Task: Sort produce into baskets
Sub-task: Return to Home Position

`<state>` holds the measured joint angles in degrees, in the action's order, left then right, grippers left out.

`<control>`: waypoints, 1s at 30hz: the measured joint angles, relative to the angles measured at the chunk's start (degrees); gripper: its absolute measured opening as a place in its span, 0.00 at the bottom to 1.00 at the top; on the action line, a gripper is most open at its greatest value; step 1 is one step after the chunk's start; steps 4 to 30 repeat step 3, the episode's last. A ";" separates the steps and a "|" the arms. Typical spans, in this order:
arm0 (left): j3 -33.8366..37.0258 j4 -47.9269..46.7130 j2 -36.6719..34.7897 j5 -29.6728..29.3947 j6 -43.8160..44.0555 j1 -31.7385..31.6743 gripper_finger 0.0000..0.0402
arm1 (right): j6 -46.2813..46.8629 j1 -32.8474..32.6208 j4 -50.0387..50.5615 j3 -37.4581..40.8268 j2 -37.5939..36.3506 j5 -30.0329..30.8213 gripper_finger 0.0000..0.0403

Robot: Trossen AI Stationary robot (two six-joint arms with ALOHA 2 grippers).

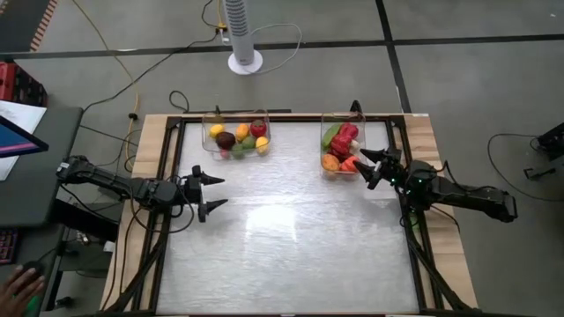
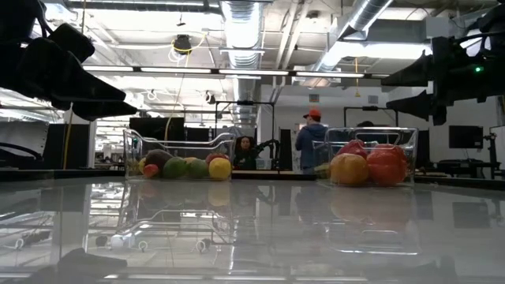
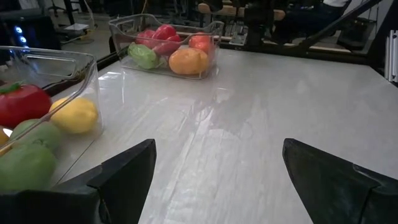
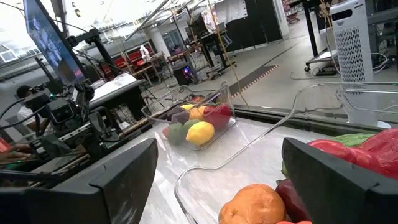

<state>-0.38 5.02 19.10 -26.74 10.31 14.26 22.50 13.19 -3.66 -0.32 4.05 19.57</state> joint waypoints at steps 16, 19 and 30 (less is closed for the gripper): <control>0.00 -0.02 0.00 -0.01 0.00 0.00 0.84 | 0.00 0.00 0.01 -0.01 0.00 0.00 0.92; 0.00 -0.02 0.00 -0.01 0.00 0.00 0.84 | 0.00 0.00 0.01 -0.01 0.00 0.00 0.92; 0.00 -0.02 0.00 -0.01 0.00 0.00 0.84 | 0.00 0.00 0.01 -0.01 0.00 0.00 0.92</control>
